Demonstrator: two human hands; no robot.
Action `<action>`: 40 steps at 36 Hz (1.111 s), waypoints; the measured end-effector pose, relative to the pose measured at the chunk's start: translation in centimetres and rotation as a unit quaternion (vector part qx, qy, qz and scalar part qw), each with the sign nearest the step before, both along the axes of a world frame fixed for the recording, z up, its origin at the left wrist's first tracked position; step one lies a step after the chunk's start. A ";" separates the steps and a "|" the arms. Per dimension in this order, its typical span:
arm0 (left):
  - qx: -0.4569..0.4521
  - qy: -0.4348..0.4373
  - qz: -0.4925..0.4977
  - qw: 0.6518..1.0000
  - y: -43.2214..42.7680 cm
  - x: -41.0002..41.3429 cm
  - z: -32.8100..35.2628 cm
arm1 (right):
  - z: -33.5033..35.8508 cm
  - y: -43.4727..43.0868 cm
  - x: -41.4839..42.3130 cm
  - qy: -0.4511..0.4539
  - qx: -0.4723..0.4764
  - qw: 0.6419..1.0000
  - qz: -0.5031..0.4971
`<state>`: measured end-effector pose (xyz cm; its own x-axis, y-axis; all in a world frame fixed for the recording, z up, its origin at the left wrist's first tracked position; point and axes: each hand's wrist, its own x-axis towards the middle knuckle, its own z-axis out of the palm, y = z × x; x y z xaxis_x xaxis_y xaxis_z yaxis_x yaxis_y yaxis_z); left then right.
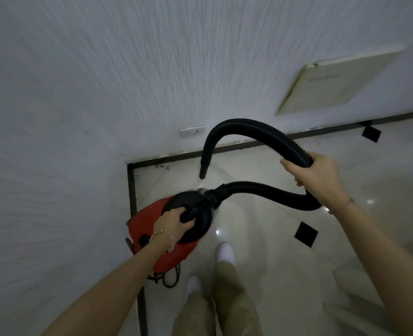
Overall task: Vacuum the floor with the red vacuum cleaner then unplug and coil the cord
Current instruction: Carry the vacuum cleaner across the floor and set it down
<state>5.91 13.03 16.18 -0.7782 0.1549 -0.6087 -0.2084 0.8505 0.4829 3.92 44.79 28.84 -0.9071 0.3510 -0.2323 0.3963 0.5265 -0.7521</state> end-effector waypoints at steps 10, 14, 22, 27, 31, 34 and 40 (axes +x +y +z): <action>-0.033 -0.006 -0.084 0.996 6.8 -0.1 3.2 | 1.1 7.7 4.6 -0.027 -0.022 0.996 -0.084; -0.046 -0.022 -0.112 0.992 12.1 -1.4 3.7 | 1.0 13.5 5.0 -0.030 -0.051 0.990 -0.130; -0.077 -0.037 -0.152 0.985 27.0 -5.1 5.5 | 1.8 27.8 5.1 -0.033 -0.087 0.976 -0.198; -0.082 -0.021 -0.186 0.979 36.6 -7.1 6.2 | 2.6 36.9 5.7 -0.030 -0.108 0.964 -0.241; -0.071 -0.020 -0.210 0.975 43.9 -9.0 6.3 | 3.6 43.0 6.5 -0.022 -0.098 0.954 -0.281; -0.059 -0.016 -0.235 0.970 49.6 -10.5 6.3 | 4.3 47.3 7.2 -0.014 -0.093 0.945 -0.313; -0.034 -0.017 -0.294 0.955 61.7 -13.8 6.0 | 4.8 56.3 7.8 0.012 -0.091 0.908 -0.409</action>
<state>-7.85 74.71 22.14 -0.5477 0.5180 -0.6570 0.3006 0.8547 0.4233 11.70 101.08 33.61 -0.3667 0.8673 -0.3366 0.5805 -0.0694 -0.8113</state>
